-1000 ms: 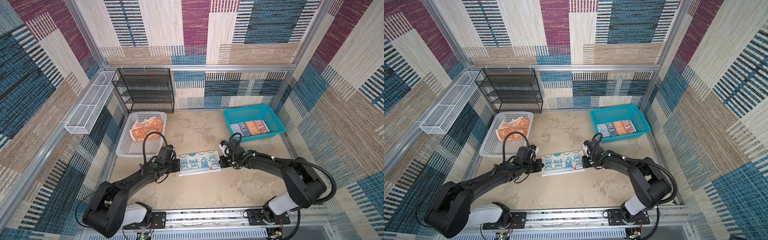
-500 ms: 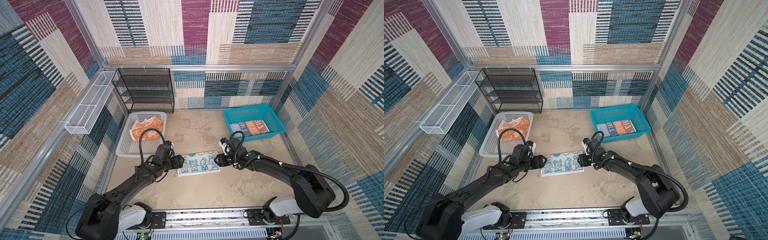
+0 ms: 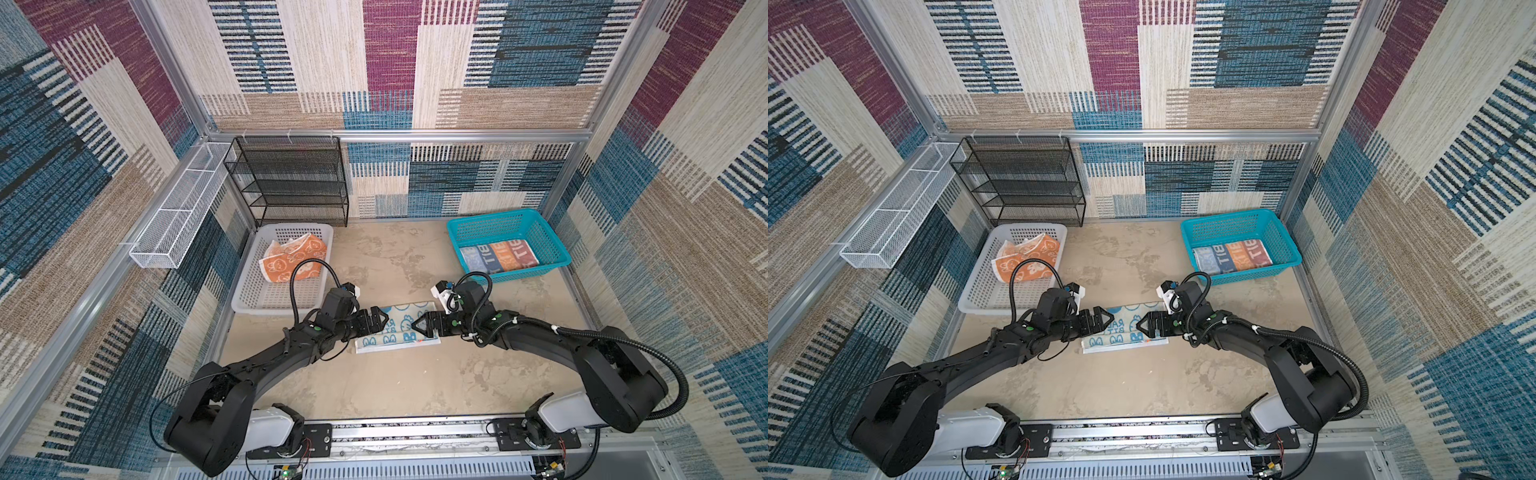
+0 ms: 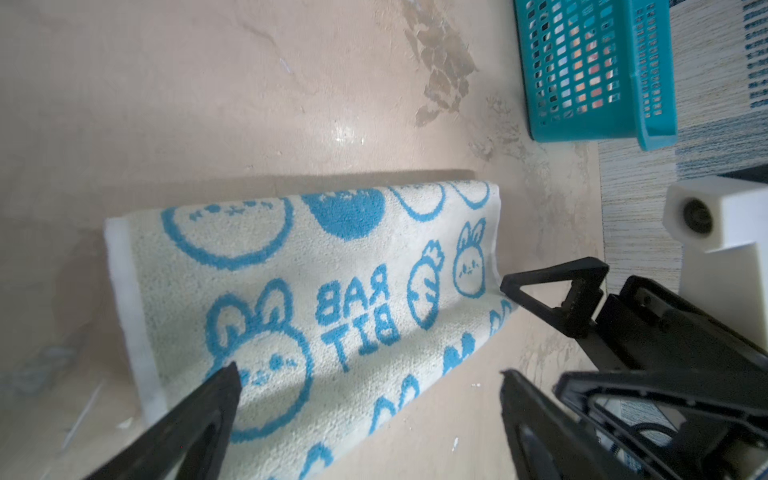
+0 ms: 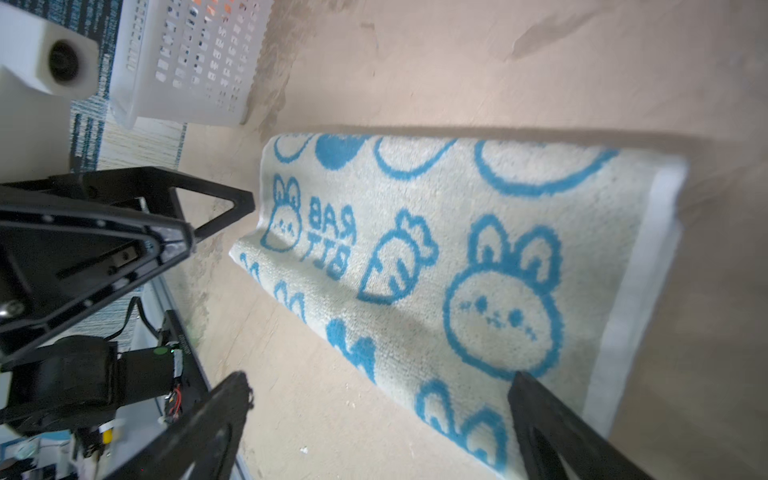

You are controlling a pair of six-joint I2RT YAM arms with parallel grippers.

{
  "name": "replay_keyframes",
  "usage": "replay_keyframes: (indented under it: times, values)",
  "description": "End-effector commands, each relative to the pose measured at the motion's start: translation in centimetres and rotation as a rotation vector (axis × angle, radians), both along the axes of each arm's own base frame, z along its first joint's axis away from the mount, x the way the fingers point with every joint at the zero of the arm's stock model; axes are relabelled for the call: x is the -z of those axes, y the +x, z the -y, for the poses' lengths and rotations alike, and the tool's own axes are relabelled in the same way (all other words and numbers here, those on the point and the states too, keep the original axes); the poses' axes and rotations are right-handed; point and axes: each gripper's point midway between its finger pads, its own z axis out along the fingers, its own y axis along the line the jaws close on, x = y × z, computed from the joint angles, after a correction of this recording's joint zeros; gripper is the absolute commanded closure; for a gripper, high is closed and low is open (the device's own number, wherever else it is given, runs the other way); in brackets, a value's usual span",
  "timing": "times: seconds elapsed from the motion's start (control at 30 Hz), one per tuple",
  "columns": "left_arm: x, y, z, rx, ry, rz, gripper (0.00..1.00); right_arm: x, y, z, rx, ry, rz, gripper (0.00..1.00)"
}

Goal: Fold and stack the towels

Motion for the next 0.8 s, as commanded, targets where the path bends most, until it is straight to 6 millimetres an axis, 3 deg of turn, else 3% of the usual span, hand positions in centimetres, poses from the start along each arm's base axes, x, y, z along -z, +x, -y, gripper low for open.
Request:
replay_keyframes:
  times: [0.0, 0.2, 0.5, 0.57, 0.67, 0.77]
  values:
    - [0.2, 0.2, 0.6, -0.025, -0.053, -0.013, 0.0, -1.3, -0.7, -1.3, -0.043, 0.112, 0.0, 0.01]
    - [2.2, -0.8, -1.0, -0.043, 0.037, -0.046, 0.0, 0.7, -2.7, -0.7, -0.073, 0.1, -0.037, 0.01]
    - [3.2, -0.7, -1.8, -0.039, 0.109, -0.063, 0.0, 3.5, -4.0, 0.1, -0.077, 0.065, -0.101, 0.01]
    - [2.2, -0.4, -1.5, -0.027, 0.1, -0.051, 0.0, 2.6, -3.8, -0.1, -0.08, 0.073, -0.078, 0.01]
    - [-1.1, 0.3, -1.0, -0.004, 0.087, 0.009, 0.0, -0.1, -2.7, 0.0, -0.065, 0.074, 0.002, 0.01]
    - [-3.9, 0.4, -0.4, 0.011, 0.041, 0.041, 0.0, -2.2, -0.8, 1.3, 0.018, 0.013, 0.087, 0.01]
